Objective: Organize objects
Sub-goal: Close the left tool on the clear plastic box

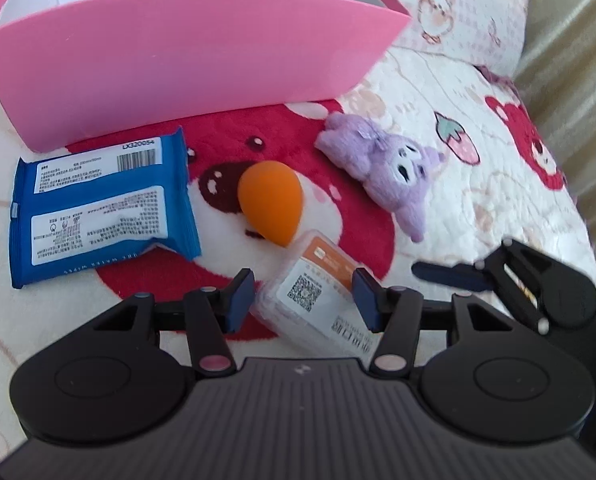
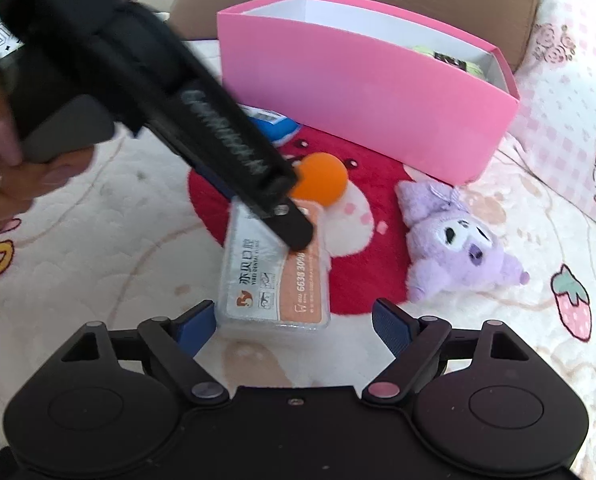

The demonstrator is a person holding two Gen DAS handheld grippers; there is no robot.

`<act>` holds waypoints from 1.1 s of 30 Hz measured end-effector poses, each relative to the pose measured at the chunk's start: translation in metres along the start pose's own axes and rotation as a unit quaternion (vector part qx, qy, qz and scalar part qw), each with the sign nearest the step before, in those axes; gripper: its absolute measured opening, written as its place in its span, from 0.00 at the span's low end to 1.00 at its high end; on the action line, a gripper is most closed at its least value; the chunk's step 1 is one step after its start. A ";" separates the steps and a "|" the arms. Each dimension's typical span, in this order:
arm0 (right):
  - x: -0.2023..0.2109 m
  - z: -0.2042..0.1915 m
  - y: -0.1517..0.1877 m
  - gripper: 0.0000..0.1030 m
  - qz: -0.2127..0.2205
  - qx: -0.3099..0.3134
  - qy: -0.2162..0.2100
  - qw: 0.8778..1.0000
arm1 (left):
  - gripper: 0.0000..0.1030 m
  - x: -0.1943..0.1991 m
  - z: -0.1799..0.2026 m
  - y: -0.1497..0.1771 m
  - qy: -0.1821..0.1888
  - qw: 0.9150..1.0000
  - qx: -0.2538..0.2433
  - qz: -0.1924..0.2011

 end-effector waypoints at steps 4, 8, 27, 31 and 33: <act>0.003 0.017 -0.004 0.84 0.006 -0.019 -0.012 1.000 | 0.48 0.002 0.012 0.007 0.030 0.999 0.011 -0.017; 0.007 0.032 -0.006 0.84 -0.010 -0.025 -0.029 0.999 | 0.48 0.004 0.020 0.013 0.054 0.997 0.045 -0.014; 0.003 0.025 0.018 0.90 -0.055 -0.139 -0.080 0.985 | 0.50 -0.003 0.030 0.012 0.081 0.991 0.094 -0.047; 0.001 0.024 0.020 0.91 -0.044 -0.161 -0.061 0.984 | 0.50 -0.006 0.033 0.011 0.059 0.992 0.098 -0.047; -0.001 0.023 0.020 0.91 -0.042 -0.160 -0.051 0.985 | 0.50 -0.005 0.034 0.014 0.061 0.991 0.106 -0.050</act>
Point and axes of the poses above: each gripper's, at about its wrist camera, not at the fingertips, and x roughly against the way its jaws point, z to its right, y to its underside, the point moved 6 cm from there along -x, roughly the way its jaws point, and after that the axes turned 12 degrees about -x, right-handed, at the moved point
